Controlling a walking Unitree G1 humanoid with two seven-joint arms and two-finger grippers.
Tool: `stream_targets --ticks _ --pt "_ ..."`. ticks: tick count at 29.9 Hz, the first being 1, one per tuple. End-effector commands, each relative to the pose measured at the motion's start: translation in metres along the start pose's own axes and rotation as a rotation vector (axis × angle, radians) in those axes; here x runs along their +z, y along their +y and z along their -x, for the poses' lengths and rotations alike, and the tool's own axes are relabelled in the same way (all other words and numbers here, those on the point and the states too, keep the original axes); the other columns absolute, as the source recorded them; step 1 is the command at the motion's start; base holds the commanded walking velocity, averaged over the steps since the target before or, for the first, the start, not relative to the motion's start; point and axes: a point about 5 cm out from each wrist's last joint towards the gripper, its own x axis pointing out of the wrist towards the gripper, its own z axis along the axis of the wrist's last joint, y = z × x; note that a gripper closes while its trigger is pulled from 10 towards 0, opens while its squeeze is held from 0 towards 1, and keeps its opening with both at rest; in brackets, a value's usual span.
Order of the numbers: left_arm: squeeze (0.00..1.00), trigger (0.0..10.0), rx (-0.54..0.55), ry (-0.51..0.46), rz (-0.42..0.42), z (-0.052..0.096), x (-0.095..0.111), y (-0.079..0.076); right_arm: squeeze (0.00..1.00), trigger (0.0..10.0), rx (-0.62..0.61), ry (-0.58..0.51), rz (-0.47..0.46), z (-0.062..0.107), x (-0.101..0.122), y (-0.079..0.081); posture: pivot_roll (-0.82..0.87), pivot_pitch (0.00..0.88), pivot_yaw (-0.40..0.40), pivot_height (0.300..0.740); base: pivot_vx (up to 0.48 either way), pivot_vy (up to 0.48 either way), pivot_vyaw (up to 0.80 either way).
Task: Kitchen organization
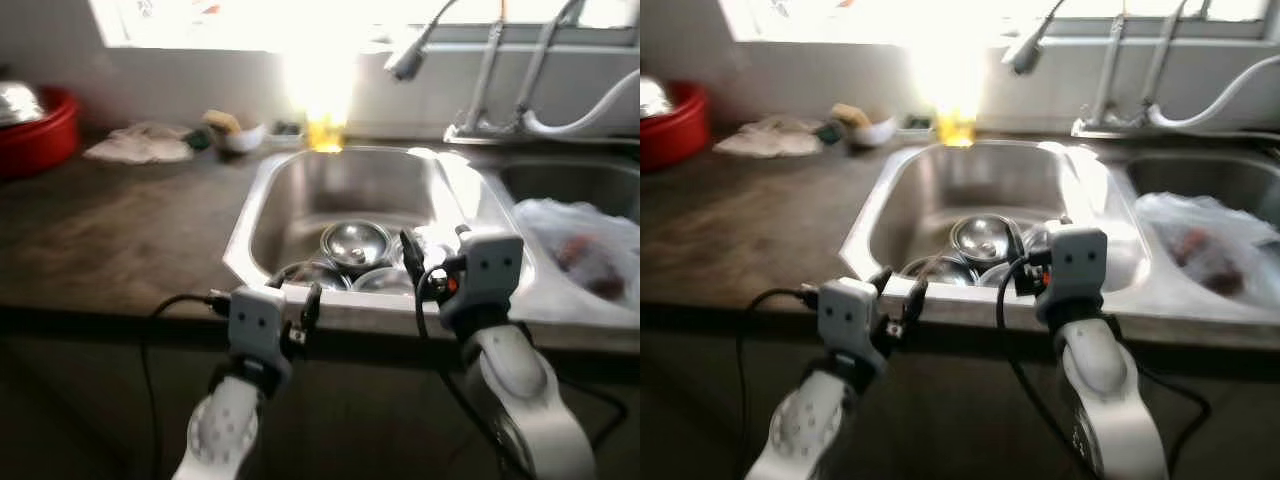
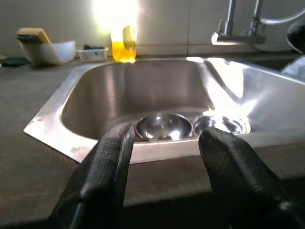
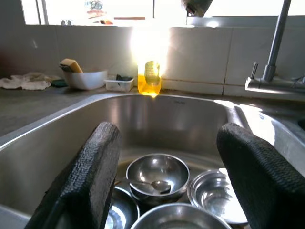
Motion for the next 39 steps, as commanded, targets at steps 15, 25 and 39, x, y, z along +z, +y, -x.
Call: stream_targets --ticks 15,25,39 --pt "0.0 10.0 -0.004 -0.024 -0.001 -0.0043 0.0042 0.0 0.0 10.0 0.012 0.003 0.037 0.0011 -0.0008 0.0016 0.07 0.049 -0.007 0.74 -0.127 0.0 0.27" --pt "0.0 10.0 -0.005 -0.021 -0.02 -0.0039 0.0027 0.0002 0.0 10.0 0.025 0.005 0.034 -0.0004 -0.001 0.0035 0.07 0.059 -0.008 0.74 0.0 0.0 0.8" --pt "0.0 10.0 0.002 -0.019 -0.026 -0.0046 0.0038 0.0023 0.0 10.0 0.047 0.006 0.021 -0.0018 -0.0008 0.0072 0.07 0.067 -0.005 0.74 0.25 0.0 0.8"
